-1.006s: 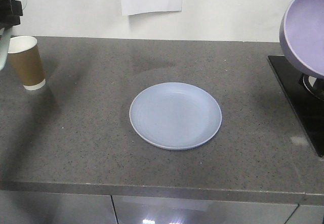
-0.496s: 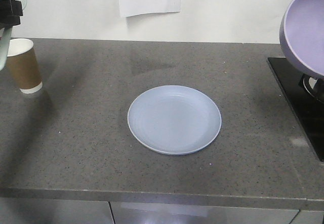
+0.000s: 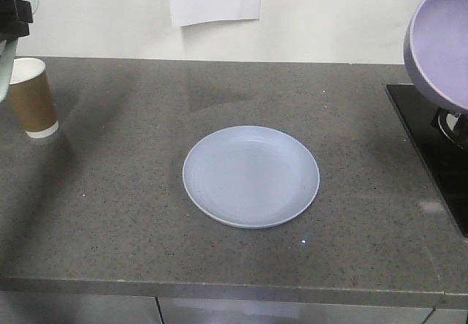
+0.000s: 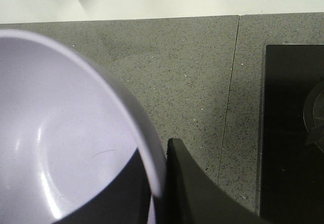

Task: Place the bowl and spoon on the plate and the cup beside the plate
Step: 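Drive closer and center the base in front of the plate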

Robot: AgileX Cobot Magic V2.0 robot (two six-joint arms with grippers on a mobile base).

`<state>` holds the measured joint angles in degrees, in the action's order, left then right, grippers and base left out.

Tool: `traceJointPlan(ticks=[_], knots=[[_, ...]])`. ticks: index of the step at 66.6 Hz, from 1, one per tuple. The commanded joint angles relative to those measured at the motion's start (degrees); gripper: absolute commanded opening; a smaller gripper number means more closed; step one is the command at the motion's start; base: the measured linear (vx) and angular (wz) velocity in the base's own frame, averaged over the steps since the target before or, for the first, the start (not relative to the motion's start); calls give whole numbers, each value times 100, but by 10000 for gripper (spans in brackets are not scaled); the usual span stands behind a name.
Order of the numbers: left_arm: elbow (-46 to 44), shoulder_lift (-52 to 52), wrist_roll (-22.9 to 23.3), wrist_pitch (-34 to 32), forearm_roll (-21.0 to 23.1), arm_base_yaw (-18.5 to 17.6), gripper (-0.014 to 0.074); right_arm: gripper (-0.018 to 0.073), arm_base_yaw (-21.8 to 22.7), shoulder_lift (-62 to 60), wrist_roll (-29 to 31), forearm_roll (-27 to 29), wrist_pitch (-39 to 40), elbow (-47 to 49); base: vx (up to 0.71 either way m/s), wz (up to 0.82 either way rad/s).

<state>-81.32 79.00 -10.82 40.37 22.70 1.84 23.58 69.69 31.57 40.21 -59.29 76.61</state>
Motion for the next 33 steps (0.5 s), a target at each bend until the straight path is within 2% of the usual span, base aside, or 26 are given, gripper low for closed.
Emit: traceJointPlan(ticks=[1,33], knots=[[-155,-165,-3,-335,151,-5,-6,-6,19,-145,31,290,241,149,1,0],[-155,-165,-3,-335,151,-5,-6,-6,19,-145,31,290,241,149,1,0]])
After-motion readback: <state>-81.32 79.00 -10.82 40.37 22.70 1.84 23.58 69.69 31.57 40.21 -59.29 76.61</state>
